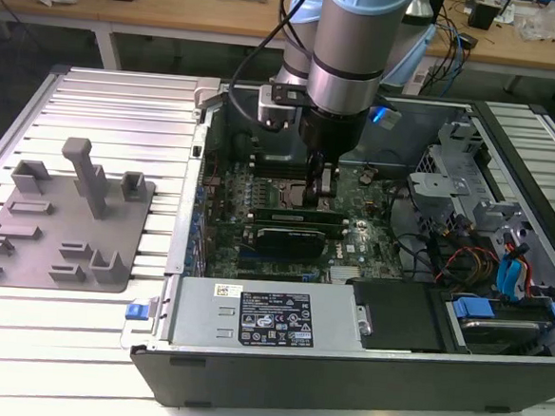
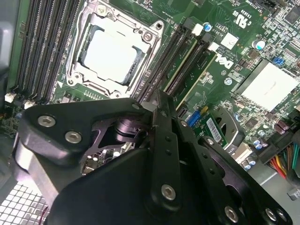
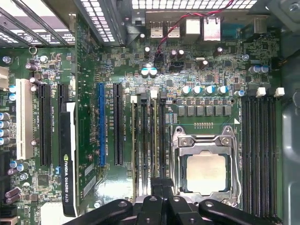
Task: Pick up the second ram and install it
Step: 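Press down the second ram until it locks into place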
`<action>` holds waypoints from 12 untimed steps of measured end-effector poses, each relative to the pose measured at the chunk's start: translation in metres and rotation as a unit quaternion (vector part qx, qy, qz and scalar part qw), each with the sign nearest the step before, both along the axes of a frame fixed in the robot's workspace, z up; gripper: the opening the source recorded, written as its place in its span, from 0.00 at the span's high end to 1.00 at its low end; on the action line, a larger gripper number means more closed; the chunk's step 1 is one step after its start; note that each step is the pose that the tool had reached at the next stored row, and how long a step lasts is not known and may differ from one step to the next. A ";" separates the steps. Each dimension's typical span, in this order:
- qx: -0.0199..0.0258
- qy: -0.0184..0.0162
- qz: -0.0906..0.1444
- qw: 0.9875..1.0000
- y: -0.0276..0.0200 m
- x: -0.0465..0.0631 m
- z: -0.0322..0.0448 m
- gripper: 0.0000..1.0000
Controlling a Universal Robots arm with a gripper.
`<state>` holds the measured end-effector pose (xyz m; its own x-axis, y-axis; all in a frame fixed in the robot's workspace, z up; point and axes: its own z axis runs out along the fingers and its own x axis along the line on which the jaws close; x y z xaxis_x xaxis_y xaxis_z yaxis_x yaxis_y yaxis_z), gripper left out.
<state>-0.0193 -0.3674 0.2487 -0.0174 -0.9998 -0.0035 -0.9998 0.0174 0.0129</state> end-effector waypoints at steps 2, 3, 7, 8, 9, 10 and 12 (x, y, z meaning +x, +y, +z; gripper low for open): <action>0.000 0.000 0.000 1.000 0.0006 0.000 0.0000 0.92; 0.000 0.000 0.000 1.000 0.0008 0.000 0.0000 0.92; 0.000 0.000 0.000 1.000 0.0009 0.022 -0.0007 0.92; 0.000 0.000 0.000 1.000 0.0009 0.025 -0.0009 0.92; 0.000 0.000 0.000 1.000 0.0009 0.032 -0.0012 0.92; 0.000 0.000 0.000 1.000 0.0010 0.035 -0.0014 0.92; 0.000 0.000 0.000 1.000 0.0010 0.040 -0.0016 0.92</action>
